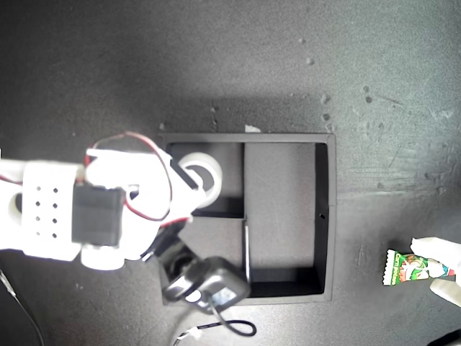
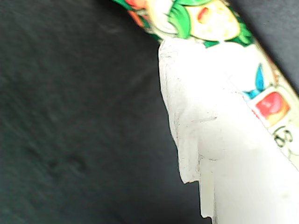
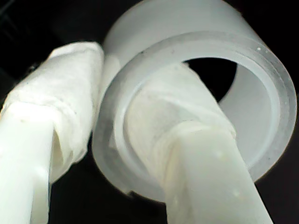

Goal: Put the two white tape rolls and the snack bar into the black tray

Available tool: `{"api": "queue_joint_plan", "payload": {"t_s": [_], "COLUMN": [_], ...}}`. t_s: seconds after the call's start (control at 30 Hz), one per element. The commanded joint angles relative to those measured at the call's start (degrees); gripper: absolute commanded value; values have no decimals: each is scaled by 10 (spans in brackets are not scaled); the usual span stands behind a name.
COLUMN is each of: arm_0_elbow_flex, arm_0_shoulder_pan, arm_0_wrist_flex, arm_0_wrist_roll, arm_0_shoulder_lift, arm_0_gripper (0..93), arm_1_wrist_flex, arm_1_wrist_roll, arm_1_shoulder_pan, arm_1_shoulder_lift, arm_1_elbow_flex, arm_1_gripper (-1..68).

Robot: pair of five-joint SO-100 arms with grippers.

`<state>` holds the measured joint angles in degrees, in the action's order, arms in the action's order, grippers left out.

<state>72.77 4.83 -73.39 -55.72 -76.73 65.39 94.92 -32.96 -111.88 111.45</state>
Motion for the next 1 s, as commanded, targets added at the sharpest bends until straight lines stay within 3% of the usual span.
{"api": "queue_joint_plan", "payload": {"t_s": [0.0,0.47,0.77,0.97], "arm_0_elbow_flex": [-41,-41,-48,-142], "arm_0_shoulder_pan": [-3,-15,-13,-6], "arm_0_wrist_flex": [-2,-14,-18,-101], "arm_0_wrist_roll": [-4,-9,-14,-4], "arm_0_shoulder_lift": [10,35,44,31], "arm_0_gripper": [6,58,87,77], "arm_1_wrist_flex": [-25,-139,-161,-209], "arm_1_wrist_roll": [69,209,239,258], "arm_1_shoulder_pan": [-12,-85,-112,-123], "arm_1_shoulder_lift": [-2,-1,-1,-1], "arm_1_elbow_flex": [25,163,193,241], "arm_1_gripper": [234,225,231,232]}}
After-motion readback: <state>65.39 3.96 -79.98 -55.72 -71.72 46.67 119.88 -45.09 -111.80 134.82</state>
